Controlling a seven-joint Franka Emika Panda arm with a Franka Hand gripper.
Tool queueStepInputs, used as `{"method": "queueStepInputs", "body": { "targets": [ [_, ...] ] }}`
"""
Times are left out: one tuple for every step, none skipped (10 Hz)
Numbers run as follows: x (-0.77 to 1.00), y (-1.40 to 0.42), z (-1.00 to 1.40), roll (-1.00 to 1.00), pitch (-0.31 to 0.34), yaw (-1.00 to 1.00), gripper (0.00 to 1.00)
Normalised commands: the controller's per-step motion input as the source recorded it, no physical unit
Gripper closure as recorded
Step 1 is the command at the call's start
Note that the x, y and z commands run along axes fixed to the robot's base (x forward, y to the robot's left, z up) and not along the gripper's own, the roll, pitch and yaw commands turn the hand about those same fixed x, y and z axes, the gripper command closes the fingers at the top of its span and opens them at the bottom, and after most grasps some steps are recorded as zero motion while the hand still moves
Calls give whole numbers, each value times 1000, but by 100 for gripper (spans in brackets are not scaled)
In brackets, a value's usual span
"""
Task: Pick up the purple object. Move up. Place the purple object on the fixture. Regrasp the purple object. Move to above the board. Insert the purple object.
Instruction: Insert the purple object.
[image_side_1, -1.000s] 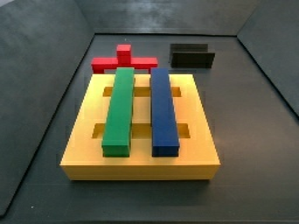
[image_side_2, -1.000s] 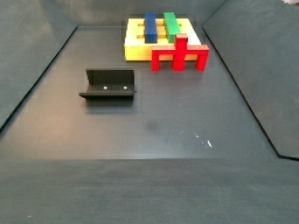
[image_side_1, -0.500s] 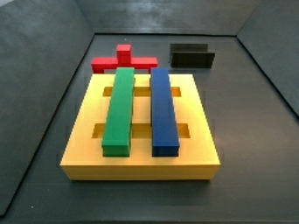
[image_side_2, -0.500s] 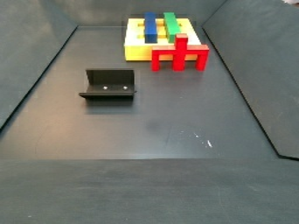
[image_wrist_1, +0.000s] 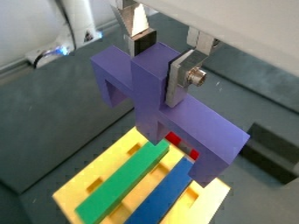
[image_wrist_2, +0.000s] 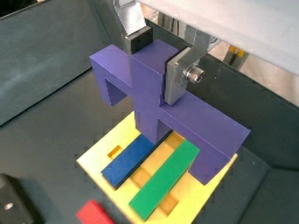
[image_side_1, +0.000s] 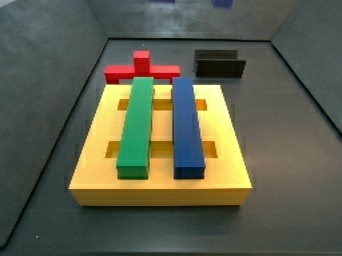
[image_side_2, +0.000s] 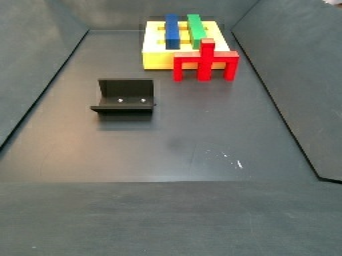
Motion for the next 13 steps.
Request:
{"method": "queueStepInputs", "body": {
  "targets": [
    [0,-777,-551,-1,-166,306,100],
    [6,-789,-640,-9,-204,280,100],
    [37,-666,-683,-14,-240,189,100],
    [0,-534,-677,-4,-250,97,100],
    [0,-403,-666,-14,-227,14,100],
    [29,-163,-609,0,-201,0,100],
    [134,111,-440,0,-116,-60,100],
    [43,149,-457,0,-121,0,100],
    [0,0,-546,-97,-151,0,100],
    [0,0,-597,-121,-203,0,100],
    [0,0,-414,27,-204,-69,100],
    [-106,11,-277,143,-91,0,100],
    [-217,0,-89,137,-64,3,100]
  ]
}}
